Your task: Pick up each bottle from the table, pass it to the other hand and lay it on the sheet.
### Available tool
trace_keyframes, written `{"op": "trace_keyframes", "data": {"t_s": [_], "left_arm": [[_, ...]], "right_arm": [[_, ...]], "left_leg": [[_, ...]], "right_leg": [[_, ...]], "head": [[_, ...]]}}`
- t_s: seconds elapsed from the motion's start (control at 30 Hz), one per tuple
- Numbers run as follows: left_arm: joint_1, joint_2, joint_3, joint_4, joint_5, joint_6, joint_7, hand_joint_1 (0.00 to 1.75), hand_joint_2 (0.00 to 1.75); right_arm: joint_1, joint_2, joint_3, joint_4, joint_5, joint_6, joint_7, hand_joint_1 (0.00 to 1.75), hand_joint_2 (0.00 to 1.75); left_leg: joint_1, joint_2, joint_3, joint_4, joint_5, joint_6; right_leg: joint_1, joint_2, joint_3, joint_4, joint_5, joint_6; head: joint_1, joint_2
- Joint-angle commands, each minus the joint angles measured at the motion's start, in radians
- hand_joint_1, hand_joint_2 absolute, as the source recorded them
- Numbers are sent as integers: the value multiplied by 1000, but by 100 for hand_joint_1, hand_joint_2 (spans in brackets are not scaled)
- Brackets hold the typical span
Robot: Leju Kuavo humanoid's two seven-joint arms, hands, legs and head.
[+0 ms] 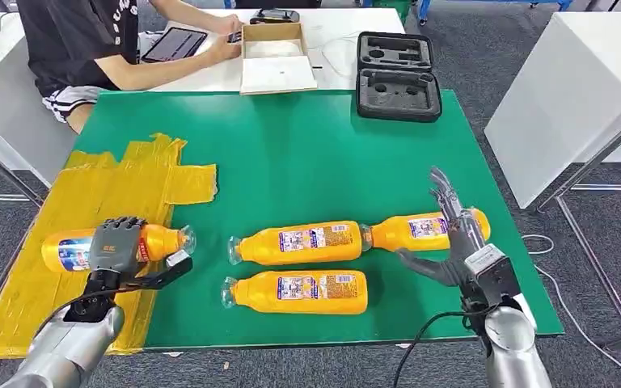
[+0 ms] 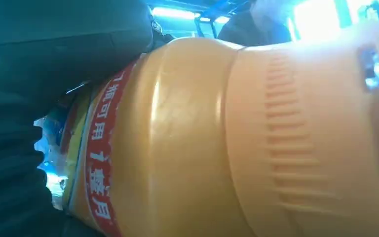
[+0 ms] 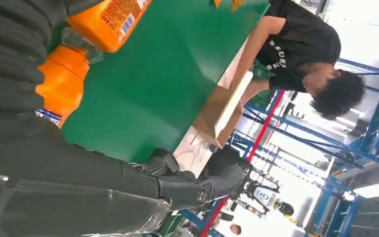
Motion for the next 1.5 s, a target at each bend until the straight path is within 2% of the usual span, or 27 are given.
{"op": "trace_keyframes", "data": {"t_s": [0.03, 0.1, 0.2, 0.3, 0.47, 0.5, 0.67, 0.8, 1.0, 1.3, 1.5], "left_arm": [[29, -21, 65, 134, -29, -70, 30, 0, 175], [25, -29, 73, 137, -26, -94, 21, 0, 175], [14, -46, 74, 129, -33, -117, 18, 0, 175], [10, -51, 80, 116, -33, -137, 8, 0, 175], [17, -57, 96, 83, -33, -144, -5, 0, 175], [20, -56, 87, 73, -33, -144, 0, 0, 175], [25, -63, 108, 43, -33, -140, 4, 0, 175], [58, -88, 197, -62, -33, -130, -37, 0, 175], [103, -114, 237, -192, -14, -154, -77, 0, 175], [137, -147, 245, -375, 118, -318, -130, 0, 175], [135, -147, 245, -377, 118, -318, -130, 0, 175]], "right_arm": [[-51, 3, 40, 97, 19, -21, 2, 0, 175], [-49, 6, 39, 98, 25, -30, 2, 0, 175], [-51, 15, 38, 104, 29, -40, 3, 0, 175], [-47, 18, 35, 99, 31, -42, 4, 0, 175], [-45, 32, 29, 90, 40, -44, 11, 0, 175], [-48, 35, 28, 90, 44, -43, 14, 0, 175], [-54, 40, 27, 95, 50, -40, 19, 0, 175], [-52, 46, 24, 93, 56, -36, 23, 0, 175], [-42, 56, 19, 96, 66, -38, 25, 0, 175], [-55, 58, 7, 131, 72, -39, 21, 0, 175], [-54, 58, 7, 131, 72, -39, 21, 0, 175]], "left_leg": [[1, 7, 7, -1, -3, -4], [0, 4, 7, -1, -2, -3], [1, 6, 10, -2, -5, -7], [0, 3, 12, -1, -5, -4], [0, 3, 14, -1, -4, -5], [1, 6, 14, -1, -5, -8], [0, 2, 14, -1, -4, -6], [1, 3, 14, -1, -4, -6], [0, 2, 13, -1, -4, -4], [1, 1, 7, 1, -5, -4], [1, 1, 3, 1, -5, -4]], "right_leg": [[1, 5, 7, -2, -1, -2], [1, 3, 7, -2, -1, -2], [1, 4, 9, -2, -3, -5], [1, 2, 11, -1, -3, -4], [1, 2, 13, -1, -3, -4], [2, 3, 13, -2, -3, -5], [1, 2, 13, -1, -3, -4], [1, 2, 13, -2, -3, -5], [1, 1, 13, -1, -3, -3], [1, 0, 8, -1, -4, -3], [2, 0, 4, -1, -5, -3]], "head": [[0, 0], [0, 0], [0, 0], [0, 0], [0, 0], [0, 0], [0, 0], [0, 0], [0, 0], [0, 0], [0, 0]]}}
